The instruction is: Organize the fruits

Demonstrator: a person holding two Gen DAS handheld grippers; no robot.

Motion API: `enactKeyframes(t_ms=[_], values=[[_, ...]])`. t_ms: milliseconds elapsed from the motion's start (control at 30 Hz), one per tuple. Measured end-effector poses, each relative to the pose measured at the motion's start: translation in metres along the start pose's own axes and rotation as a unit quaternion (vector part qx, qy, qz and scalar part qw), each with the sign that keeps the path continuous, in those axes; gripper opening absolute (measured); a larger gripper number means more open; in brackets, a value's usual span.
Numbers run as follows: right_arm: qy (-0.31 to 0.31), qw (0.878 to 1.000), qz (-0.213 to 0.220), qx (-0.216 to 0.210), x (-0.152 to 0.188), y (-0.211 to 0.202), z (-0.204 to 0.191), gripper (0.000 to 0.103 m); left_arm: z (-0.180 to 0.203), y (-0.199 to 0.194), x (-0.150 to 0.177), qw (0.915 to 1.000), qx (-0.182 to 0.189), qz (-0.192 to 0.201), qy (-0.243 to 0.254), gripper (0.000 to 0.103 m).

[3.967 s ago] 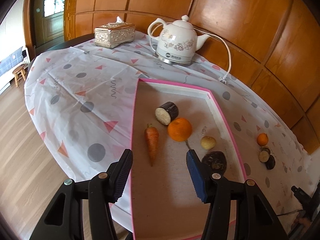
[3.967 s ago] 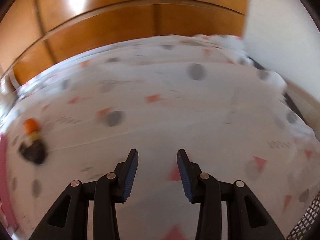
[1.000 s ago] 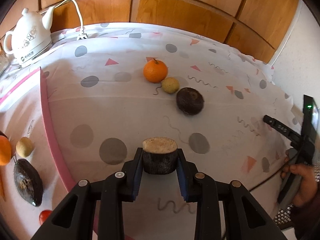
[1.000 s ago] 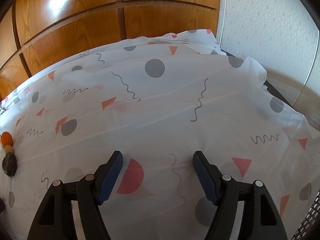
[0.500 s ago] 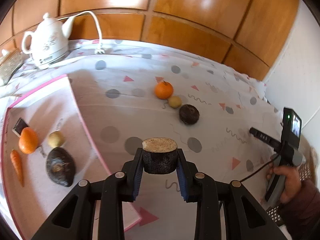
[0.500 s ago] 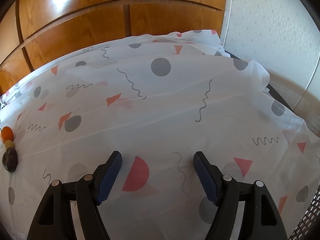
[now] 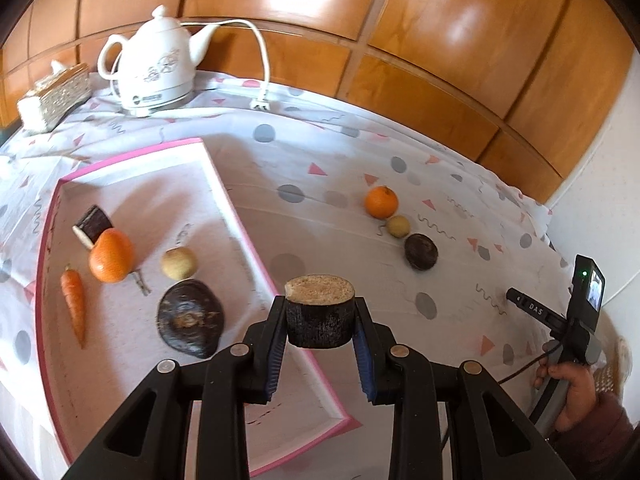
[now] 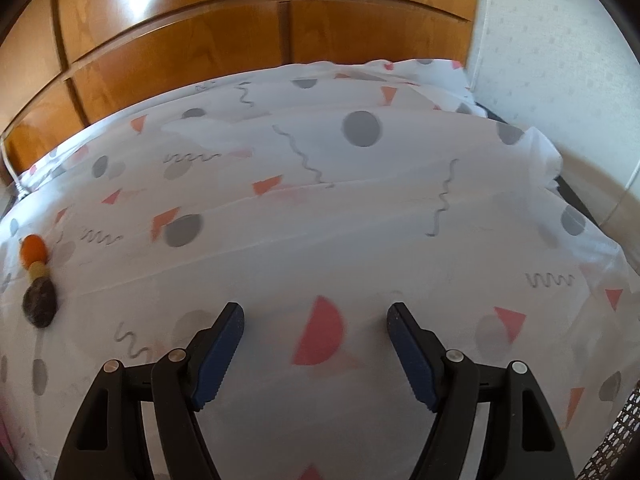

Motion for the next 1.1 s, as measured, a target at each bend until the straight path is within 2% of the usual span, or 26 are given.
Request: enactKeyframes(t_ms=[267,400,600,733,867,1100], values=[[-0.055,0.996,0.003,-0.066,0.005,-0.012,-0.047,0.076,-0.026,-0.013,0.0,0.9991,-0.019,0.011,-0.036,0.031],[-0.085,0.99,-0.001,-0.109,0.007,-0.021,-0.079,0.076,-0.043,-0.023,0.0,0.9978,-0.03,0.019,-0.056,0.031],[-0.138,0.979,0.009,-0.147,0.012,-0.039,-0.125,0.076,-0.068,-0.043,0.001,0.9948,-0.052,0.037,-0.08,0.031],[-0.161,0.974,0.011,-0.158,0.015,-0.042,-0.143,0.076,-0.087,-0.058,0.002,0.9908,-0.069,0.053,-0.104,0.031],[-0.16,0.975,0.005,-0.152,0.02,-0.038,-0.143,0.076,-0.111,-0.079,0.004,0.9838,-0.096,0.078,-0.129,0.031],[-0.162,0.976,0.018,-0.142,0.027,-0.039,-0.136,0.076,-0.15,-0.109,0.014,0.9664,-0.137,0.11,-0.188,0.031]])
Point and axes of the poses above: each gripper's, at about its wrist camera, not at the fingertips, and y roughly the way its jaws point, z to its right, x to its underside, the point moved 3 cm from there along y, roughly the way its jaws point, and after that the axes turned 9 degrees about x, right-handed, at the moved point
